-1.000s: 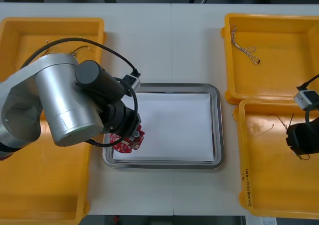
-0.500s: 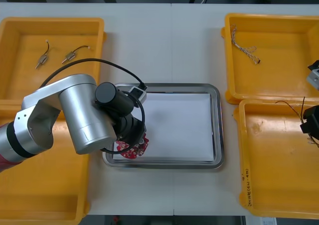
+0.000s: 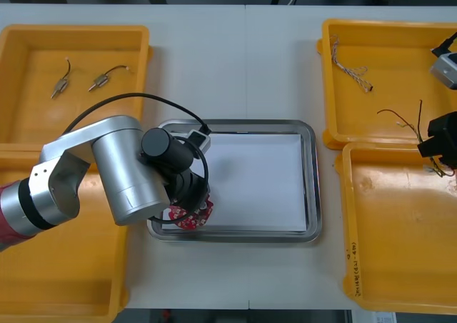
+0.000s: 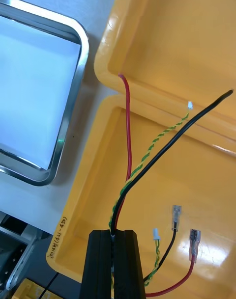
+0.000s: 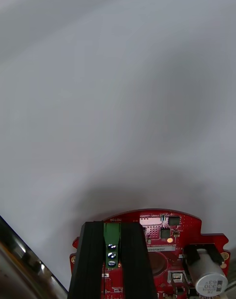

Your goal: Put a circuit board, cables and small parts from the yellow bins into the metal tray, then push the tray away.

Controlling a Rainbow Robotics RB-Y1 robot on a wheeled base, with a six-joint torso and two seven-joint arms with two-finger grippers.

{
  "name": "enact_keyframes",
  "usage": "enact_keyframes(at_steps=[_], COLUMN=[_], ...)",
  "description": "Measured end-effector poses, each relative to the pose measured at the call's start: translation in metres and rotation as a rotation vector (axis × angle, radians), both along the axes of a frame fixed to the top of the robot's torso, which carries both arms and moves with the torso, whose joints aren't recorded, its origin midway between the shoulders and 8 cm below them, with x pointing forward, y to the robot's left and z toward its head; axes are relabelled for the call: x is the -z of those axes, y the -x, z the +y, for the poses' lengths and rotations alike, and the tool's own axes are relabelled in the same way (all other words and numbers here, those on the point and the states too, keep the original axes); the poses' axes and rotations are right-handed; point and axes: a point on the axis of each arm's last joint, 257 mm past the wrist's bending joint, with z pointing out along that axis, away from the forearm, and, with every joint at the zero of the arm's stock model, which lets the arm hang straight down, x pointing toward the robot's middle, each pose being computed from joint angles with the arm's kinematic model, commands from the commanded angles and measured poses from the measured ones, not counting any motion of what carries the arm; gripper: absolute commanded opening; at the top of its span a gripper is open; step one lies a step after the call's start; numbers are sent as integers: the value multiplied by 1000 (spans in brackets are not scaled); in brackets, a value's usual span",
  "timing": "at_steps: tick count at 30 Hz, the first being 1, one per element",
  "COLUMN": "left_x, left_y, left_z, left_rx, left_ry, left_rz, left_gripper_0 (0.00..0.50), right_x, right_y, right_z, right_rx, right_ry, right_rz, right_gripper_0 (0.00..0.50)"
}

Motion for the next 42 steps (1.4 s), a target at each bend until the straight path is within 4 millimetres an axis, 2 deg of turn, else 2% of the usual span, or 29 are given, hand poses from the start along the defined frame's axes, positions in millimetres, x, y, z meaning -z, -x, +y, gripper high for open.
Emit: enact_keyframes(at_steps=[6, 7, 8, 9, 10, 12, 13, 21, 27, 30, 34, 42], left_x=[3, 3, 2, 2, 2, 2, 2, 2, -1, -8, -29, -88], left_y=[1, 1, 1, 1, 1, 0, 0, 0, 2, -1, -2, 1], left_z=[0, -1, -1, -2, -2, -3, -3, -3, -3, 4, 18, 38], left_rx=[3, 4, 4, 5, 6, 7, 8, 8, -1, -34, -86, -151], left_ry=[-2, -1, 0, 2, 4, 6, 7, 7, 20, 23, 22, 64], left_rz=[3, 2, 2, 1, 0, -1, -1, -1, 16, 33, 56, 55], left_gripper_0=[4, 92, 92, 313, 340, 482, 500, 500, 500, 500, 500, 500], right_x=[0, 2, 4, 6, 7, 11, 12, 27, 27, 26, 26, 25], right_y=[-5, -5, -5, -5, -6, -6, -7, -7, -7, -7, -7, -8], right_z=[22, 26, 30, 34, 37, 42, 44, 60, 68, 68, 68, 67], right_rx=[-30, -12, 4, 15, 15, -5, -12, -82, -122, -139, -139, -137], right_ry=[26, 21, 19, 20, 26, 52, 64, 155, 183, 190, 190, 192], right_rz=[9, 20, 30, 39, 44, 45, 45, 60, 55, 50, 50, 46], right_gripper_0=[0, 0, 0, 0, 0, 0, 0, 0, 0, 0, 0, 0])
